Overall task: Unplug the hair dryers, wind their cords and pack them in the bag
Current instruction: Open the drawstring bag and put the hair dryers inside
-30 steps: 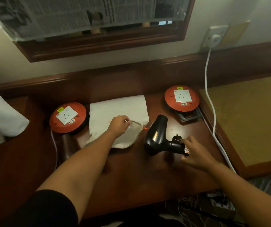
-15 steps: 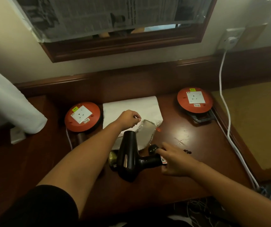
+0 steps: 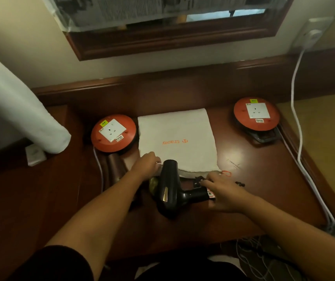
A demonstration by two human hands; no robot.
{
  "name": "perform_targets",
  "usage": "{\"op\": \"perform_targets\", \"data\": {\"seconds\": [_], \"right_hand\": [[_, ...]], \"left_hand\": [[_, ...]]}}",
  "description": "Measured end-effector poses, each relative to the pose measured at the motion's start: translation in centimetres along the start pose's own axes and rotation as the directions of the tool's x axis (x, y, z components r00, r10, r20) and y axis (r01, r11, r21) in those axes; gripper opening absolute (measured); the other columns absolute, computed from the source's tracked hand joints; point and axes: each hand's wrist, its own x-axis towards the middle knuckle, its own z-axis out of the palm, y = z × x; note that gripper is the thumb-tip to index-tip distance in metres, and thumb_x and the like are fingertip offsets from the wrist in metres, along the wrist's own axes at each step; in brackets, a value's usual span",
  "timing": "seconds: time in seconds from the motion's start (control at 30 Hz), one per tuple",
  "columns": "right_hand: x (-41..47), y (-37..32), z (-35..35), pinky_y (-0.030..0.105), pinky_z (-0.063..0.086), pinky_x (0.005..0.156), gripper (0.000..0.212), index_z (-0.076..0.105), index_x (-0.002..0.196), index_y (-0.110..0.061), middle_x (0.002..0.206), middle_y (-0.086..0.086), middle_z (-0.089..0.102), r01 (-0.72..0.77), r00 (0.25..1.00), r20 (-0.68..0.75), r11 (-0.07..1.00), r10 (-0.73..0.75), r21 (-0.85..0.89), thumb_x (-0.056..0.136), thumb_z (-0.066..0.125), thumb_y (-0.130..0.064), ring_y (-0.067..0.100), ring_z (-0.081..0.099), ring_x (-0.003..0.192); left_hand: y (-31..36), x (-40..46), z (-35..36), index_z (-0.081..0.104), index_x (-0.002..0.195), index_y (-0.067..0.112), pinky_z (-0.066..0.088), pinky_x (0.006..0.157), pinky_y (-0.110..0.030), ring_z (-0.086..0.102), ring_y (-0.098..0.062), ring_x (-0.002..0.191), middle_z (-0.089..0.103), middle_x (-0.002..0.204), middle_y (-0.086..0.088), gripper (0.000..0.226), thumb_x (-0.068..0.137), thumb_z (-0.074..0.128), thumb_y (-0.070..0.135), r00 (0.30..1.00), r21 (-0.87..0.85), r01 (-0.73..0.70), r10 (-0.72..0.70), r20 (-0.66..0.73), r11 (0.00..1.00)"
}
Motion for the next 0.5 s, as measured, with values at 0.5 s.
{"op": "perform_targets", "data": {"seconds": [0.5], "right_hand": [[3.7,-0.5,-0.4,0.027,0.046,0.070,0.053,0.052,0.124,-0.023,0.107,-0.003,0.045,-0.055,0.993,-0.099,0.992,0.067,0.118,0.073,0.062,-0.034,0.013,0.047,0.082]], "left_hand": [[-0.5,-0.4,-2.7,0.069,0.116,0.014,0.043,0.084,-0.028,0.057,-0.022,0.095,0.058,0.099,-0.008,0.027,0.096,0.056,0.025,0.947,-0.530,-0.069,-0.111,-0.301,0.845]]}}
